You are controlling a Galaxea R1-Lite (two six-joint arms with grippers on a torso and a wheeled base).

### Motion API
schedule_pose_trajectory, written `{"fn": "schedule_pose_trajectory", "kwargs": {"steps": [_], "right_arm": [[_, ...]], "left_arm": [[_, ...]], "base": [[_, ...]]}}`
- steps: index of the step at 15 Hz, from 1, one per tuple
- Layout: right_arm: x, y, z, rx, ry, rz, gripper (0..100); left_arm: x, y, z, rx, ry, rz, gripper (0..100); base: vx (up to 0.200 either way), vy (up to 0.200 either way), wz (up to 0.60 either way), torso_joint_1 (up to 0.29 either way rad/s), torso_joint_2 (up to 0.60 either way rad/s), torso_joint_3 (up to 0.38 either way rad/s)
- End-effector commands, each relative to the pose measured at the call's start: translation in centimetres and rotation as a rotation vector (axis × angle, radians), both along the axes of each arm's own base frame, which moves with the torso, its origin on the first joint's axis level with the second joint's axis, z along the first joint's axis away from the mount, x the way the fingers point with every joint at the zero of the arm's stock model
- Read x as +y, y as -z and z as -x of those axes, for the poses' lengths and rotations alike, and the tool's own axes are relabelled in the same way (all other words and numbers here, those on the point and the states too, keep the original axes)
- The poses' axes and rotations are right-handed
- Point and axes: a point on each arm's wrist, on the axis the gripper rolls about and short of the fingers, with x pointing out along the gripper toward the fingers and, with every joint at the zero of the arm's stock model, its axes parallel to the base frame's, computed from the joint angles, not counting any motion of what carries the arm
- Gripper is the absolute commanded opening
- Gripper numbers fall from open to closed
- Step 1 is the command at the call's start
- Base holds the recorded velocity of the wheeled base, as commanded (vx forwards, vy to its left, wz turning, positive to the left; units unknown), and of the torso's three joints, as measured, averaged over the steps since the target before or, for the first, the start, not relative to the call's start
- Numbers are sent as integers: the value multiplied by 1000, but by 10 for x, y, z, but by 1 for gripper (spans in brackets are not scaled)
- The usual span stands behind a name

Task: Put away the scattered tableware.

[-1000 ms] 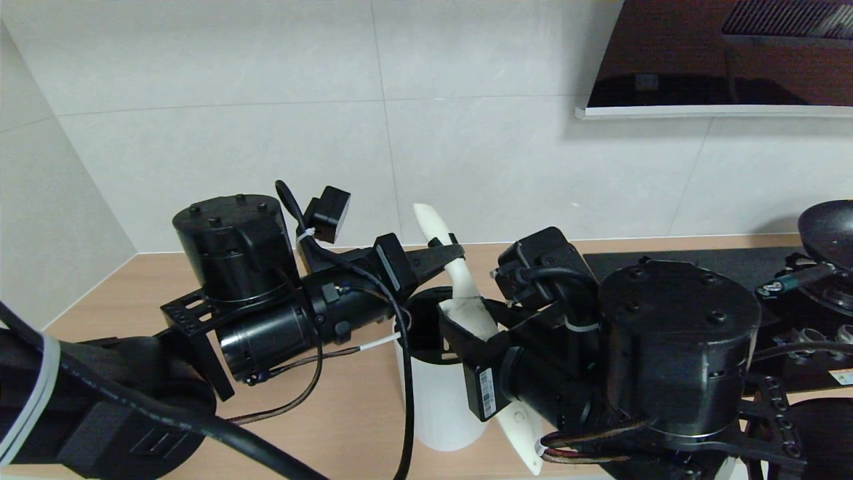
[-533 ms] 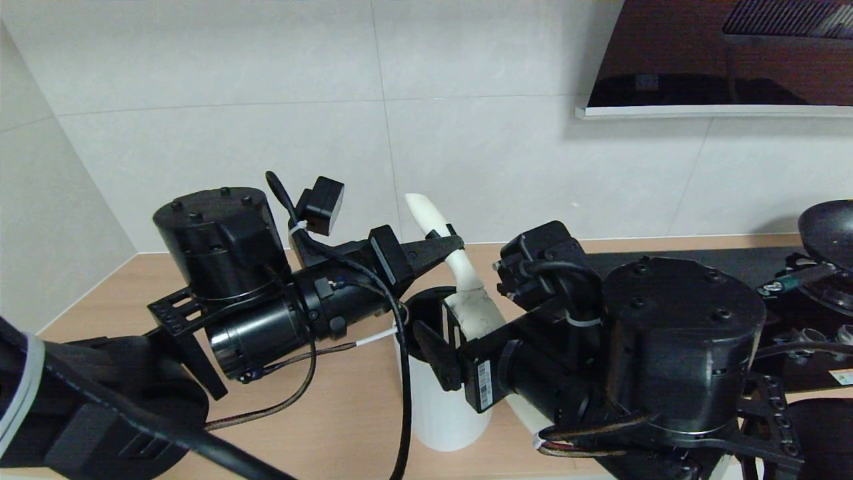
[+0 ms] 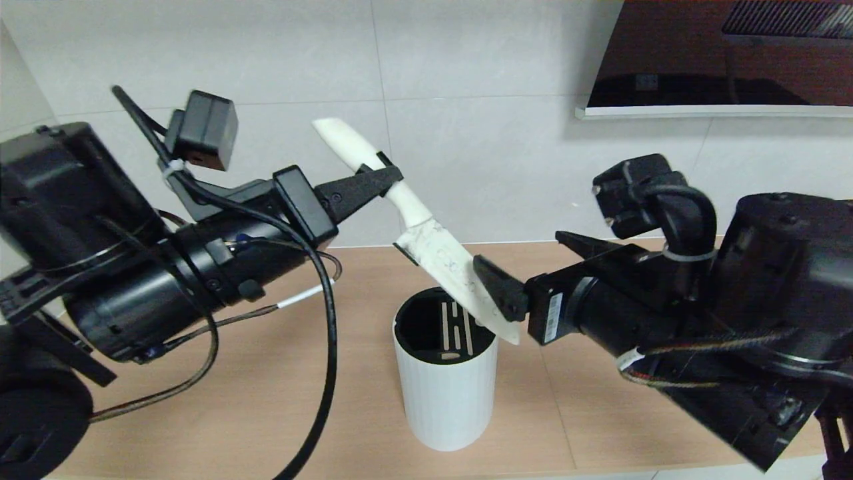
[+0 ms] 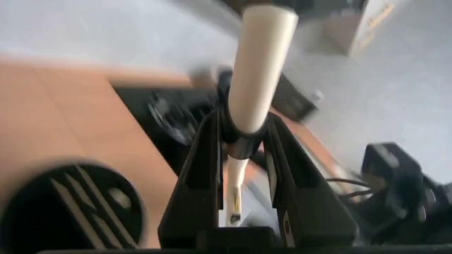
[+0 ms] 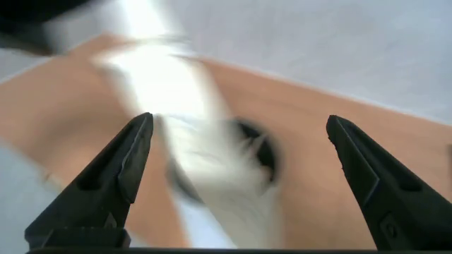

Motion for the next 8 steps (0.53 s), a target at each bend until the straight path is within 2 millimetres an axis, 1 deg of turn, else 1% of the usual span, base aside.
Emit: {"fn": "schedule_pose_trajectory", "kwargs": {"steps": [1,2,4,6,8], "right_arm": [[-13,-12,0,-25,24,-31,100],[-16,-13,-2,-33,38,-23,100],[-16,-10,-6,-29,51,-11,100],[-16,-7,-8,-24,55,-4,100],[-15,-7,-9,-23,57,0,100]], "left_arm": [[14,-17,11,-75,-33,15,0],[21,-22,15,-179,-80,-55,0],[24,-20,21,-270,-121,-144,0],[24,-12,20,-346,-177,-262,0],[23,1,18,-368,-191,-343,0]], "base": [[0,0,0,0,0,0],[0,0,0,0,0,0],[0,0,0,0,0,0],[0,0,0,0,0,0],[0,0,0,0,0,0]]}}
